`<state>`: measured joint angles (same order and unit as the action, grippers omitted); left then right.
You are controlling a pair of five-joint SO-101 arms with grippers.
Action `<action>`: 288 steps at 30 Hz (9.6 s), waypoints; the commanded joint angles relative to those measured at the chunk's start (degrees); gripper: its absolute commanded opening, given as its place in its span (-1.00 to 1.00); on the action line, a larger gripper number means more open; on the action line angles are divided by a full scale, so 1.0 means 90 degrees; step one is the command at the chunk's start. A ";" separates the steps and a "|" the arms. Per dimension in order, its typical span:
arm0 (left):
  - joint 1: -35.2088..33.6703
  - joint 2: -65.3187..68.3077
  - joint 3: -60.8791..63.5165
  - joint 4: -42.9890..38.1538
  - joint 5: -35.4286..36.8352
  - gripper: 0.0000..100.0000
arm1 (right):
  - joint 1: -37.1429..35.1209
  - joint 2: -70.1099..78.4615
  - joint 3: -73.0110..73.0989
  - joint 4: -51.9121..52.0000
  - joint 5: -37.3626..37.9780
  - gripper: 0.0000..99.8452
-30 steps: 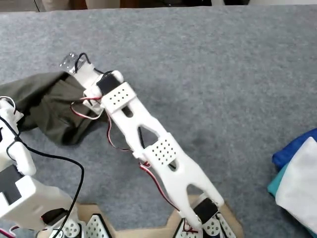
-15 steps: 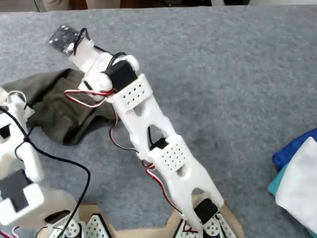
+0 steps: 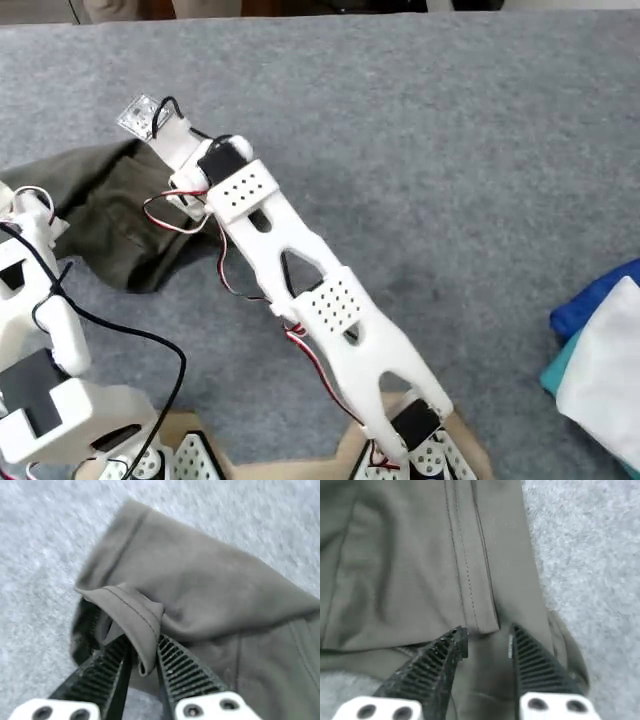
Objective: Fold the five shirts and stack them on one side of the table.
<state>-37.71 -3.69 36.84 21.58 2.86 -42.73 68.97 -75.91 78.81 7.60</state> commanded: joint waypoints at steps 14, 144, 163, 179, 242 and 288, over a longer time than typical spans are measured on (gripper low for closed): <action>-0.0156 0.0278 -0.0264 -0.0107 0.0000 -0.96 | 0.0015 0.0269 -0.0298 -0.0352 -0.0010 -0.99; 0.3370 -0.4440 0.0527 0.0488 -0.0703 -0.96 | 0.4205 -1.0867 0.9636 -0.5578 0.4151 -0.99; 0.2676 0.0913 -0.3966 0.0186 -0.0176 -0.96 | 0.4459 -0.6481 0.6862 -0.7746 0.3516 -0.99; 0.2774 0.3687 -0.7531 0.1524 -0.0586 -0.96 | 0.4313 -0.3766 0.2984 -0.6672 0.3516 -0.99; 0.3350 0.0200 -0.1416 0.4230 -0.0977 -0.96 | 0.4791 -0.6178 0.3853 0.2559 0.1954 -0.99; 0.2930 -0.2359 0.1475 0.4278 -0.2188 -0.96 | 0.7409 -1.1394 1.4413 -0.1836 0.3624 -0.99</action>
<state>-13.10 -23.65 50.11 61.14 -16.48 22.77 -31.25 53.58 63.69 39.69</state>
